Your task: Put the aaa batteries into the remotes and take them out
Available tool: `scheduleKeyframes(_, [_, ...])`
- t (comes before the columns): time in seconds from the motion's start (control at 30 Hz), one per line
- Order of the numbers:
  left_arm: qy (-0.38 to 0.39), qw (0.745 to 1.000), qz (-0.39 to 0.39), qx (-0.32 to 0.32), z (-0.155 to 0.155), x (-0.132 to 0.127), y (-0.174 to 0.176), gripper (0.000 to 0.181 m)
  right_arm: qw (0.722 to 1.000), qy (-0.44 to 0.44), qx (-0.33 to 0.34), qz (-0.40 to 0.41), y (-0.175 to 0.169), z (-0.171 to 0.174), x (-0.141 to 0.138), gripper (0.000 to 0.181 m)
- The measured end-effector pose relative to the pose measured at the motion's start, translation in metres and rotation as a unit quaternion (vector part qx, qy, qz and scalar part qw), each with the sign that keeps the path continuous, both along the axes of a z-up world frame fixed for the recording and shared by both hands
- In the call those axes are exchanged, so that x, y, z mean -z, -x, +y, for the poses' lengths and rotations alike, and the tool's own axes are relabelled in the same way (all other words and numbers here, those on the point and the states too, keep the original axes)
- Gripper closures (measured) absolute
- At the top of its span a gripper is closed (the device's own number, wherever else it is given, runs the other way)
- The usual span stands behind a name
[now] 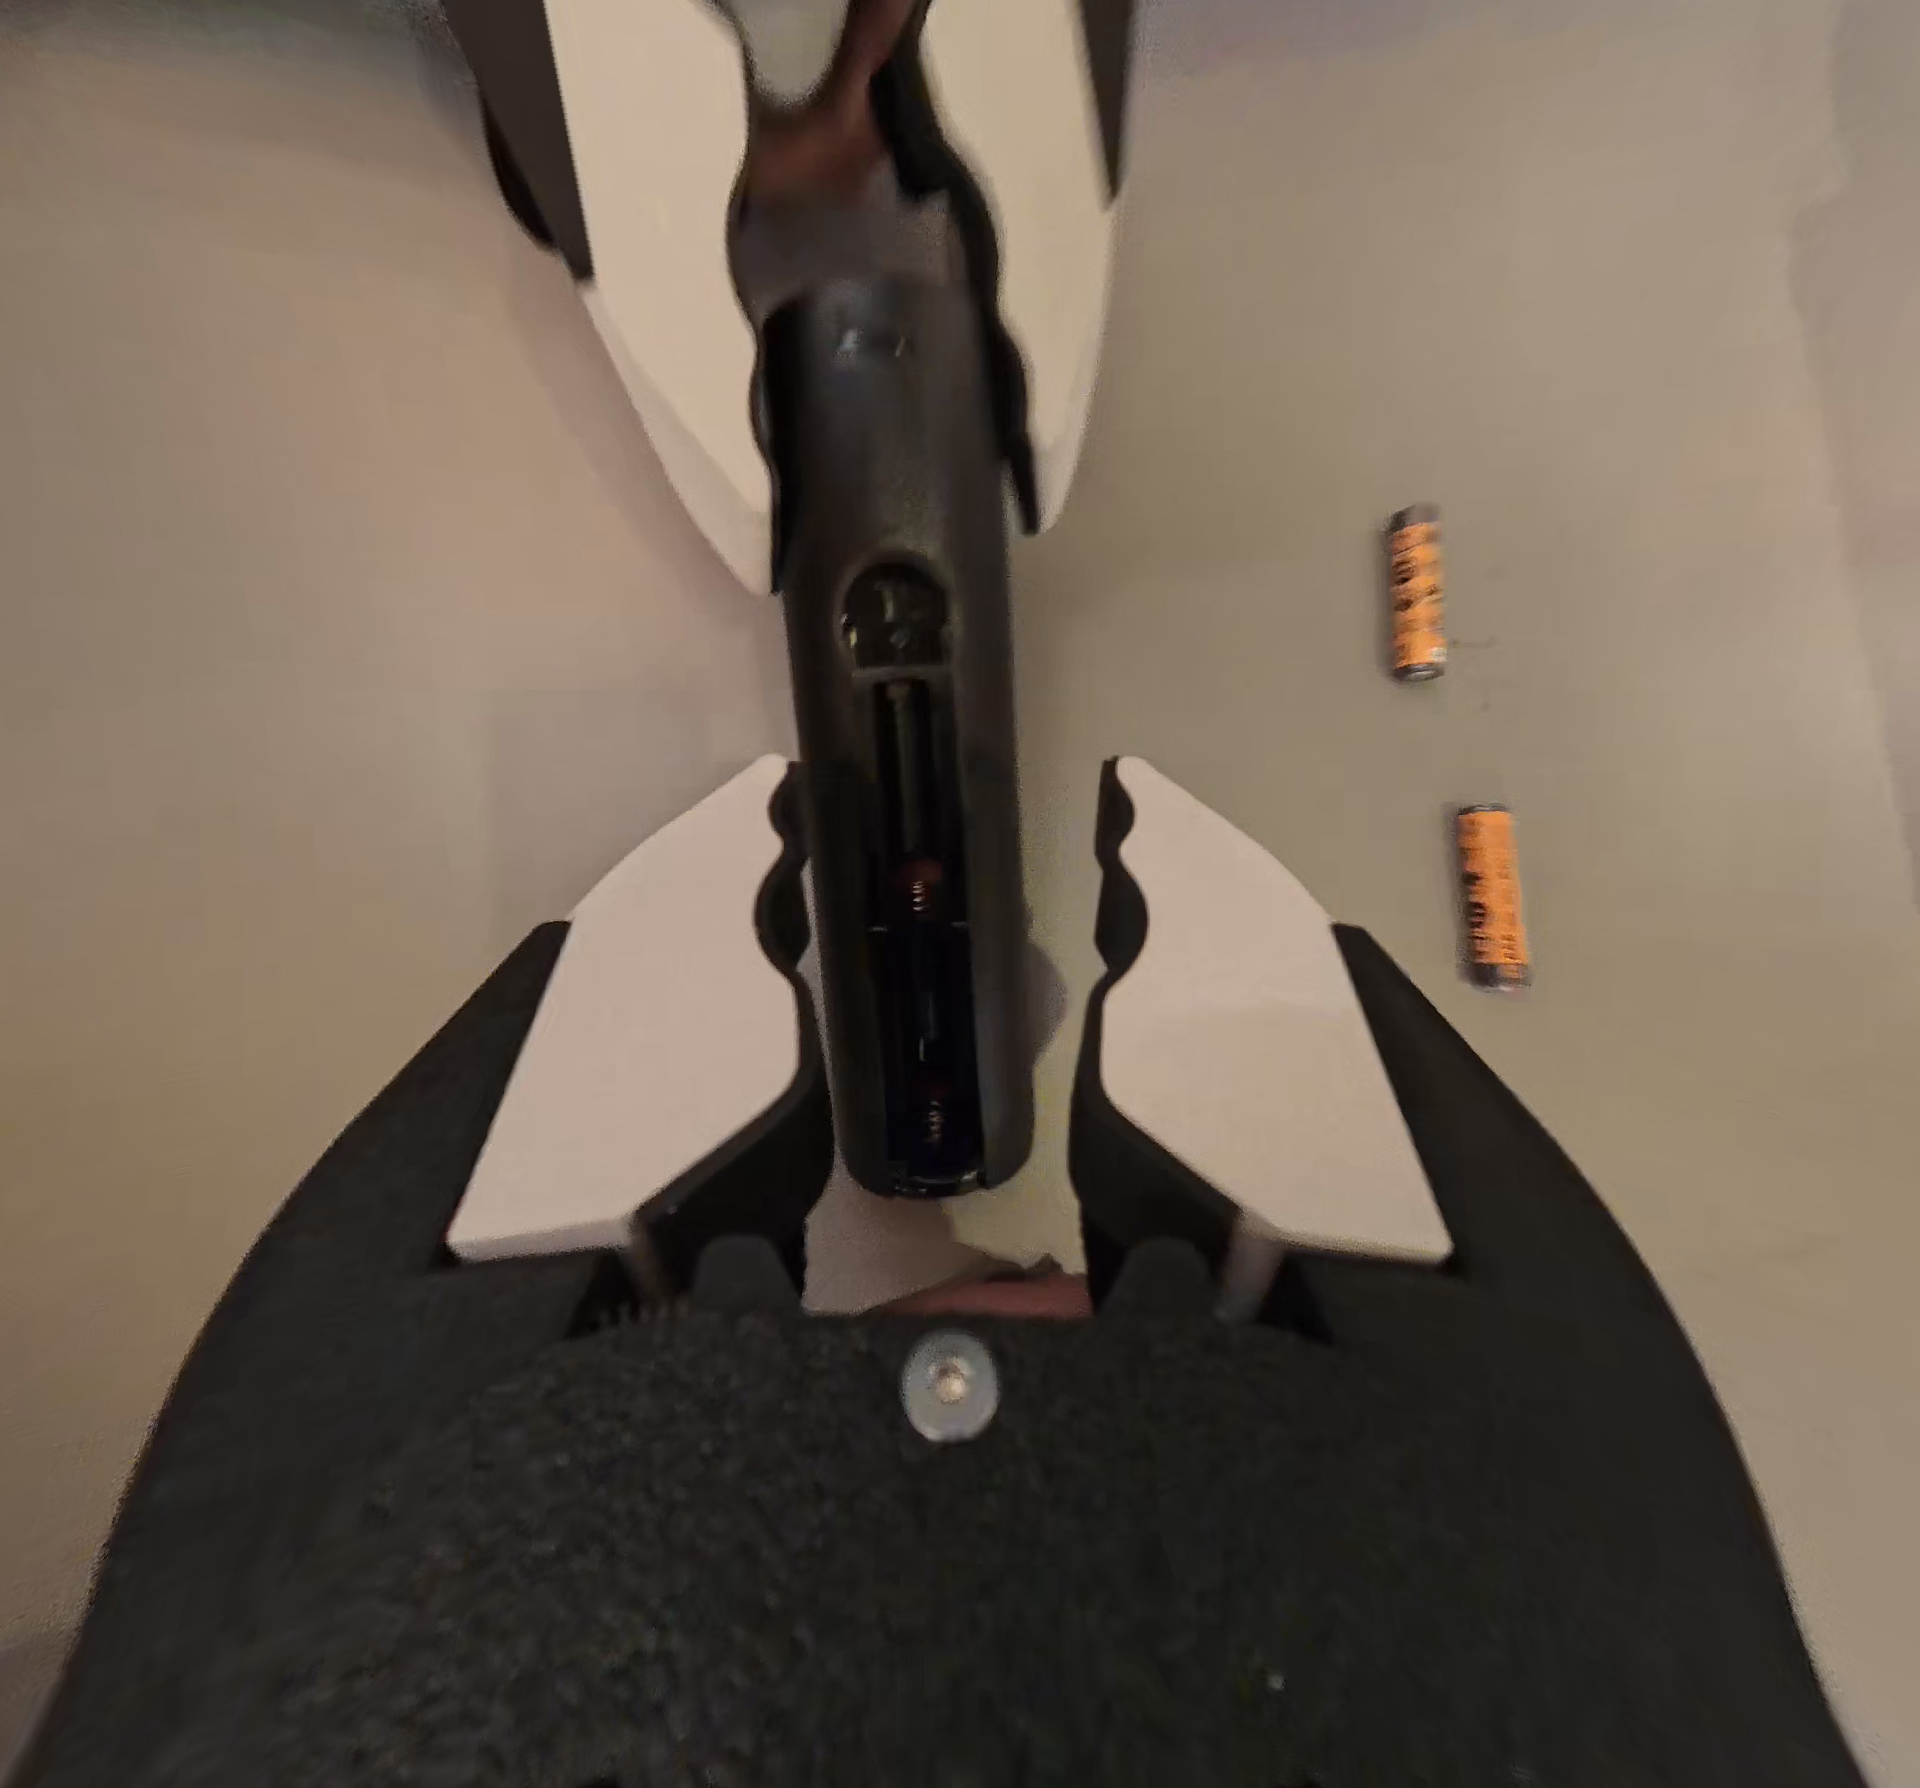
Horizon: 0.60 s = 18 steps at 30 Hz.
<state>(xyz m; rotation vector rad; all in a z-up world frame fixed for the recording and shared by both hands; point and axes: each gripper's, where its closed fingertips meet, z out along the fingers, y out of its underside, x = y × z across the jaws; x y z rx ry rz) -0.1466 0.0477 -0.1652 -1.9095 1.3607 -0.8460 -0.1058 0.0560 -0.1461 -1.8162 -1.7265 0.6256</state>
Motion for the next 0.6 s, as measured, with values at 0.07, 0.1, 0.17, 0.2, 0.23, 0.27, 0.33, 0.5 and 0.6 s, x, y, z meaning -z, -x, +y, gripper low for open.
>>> scheduleKeyframes(0.07, [0.004, 1.000, -0.011, -0.001, 0.000, 0.002, -0.001, 0.126, 0.999, -0.021, 0.029, 0.035, -0.005, 0.012, -0.022, 0.128])
scheduleKeyframes(0.1, [0.000, 1.000, -0.015, 0.002, 0.000, 0.001, -0.001, 0.126, 0.997, -0.035, 0.047, 0.046, -0.009, 0.020, -0.032, 0.128])
scheduleKeyframes(0.17, [-0.013, 0.999, -0.032, 0.008, -0.001, -0.005, -0.004, 0.126, 0.992, -0.070, 0.086, 0.056, -0.020, 0.039, -0.049, 0.129])
scheduleKeyframes(0.2, [-0.010, 0.999, -0.033, 0.011, -0.002, -0.005, -0.005, 0.126, 0.989, -0.084, 0.101, 0.060, -0.024, 0.047, -0.056, 0.128])
scheduleKeyframes(0.23, [-0.004, 1.000, -0.028, 0.013, -0.002, -0.003, -0.005, 0.126, 0.988, -0.092, 0.110, 0.060, -0.026, 0.053, -0.059, 0.128])
scheduleKeyframes(0.27, [0.000, 1.000, -0.023, 0.014, -0.002, -0.001, -0.005, 0.126, 0.988, -0.093, 0.115, 0.054, -0.026, 0.058, -0.060, 0.130])
scheduleKeyframes(0.33, [0.003, 1.000, -0.014, 0.017, -0.003, 0.002, -0.006, 0.126, 0.989, -0.088, 0.117, 0.018, -0.021, 0.068, -0.053, 0.132])
scheduleKeyframes(0.5, [0.007, 1.000, -0.016, 0.018, -0.004, 0.002, -0.006, 0.126, 0.990, -0.078, 0.074, -0.087, 0.013, 0.090, -0.015, 0.138])
scheduleKeyframes(0.6, [0.015, 0.999, -0.027, 0.018, -0.003, -0.001, -0.006, 0.127, 0.992, -0.038, 0.051, -0.107, 0.036, 0.101, 0.008, 0.145])
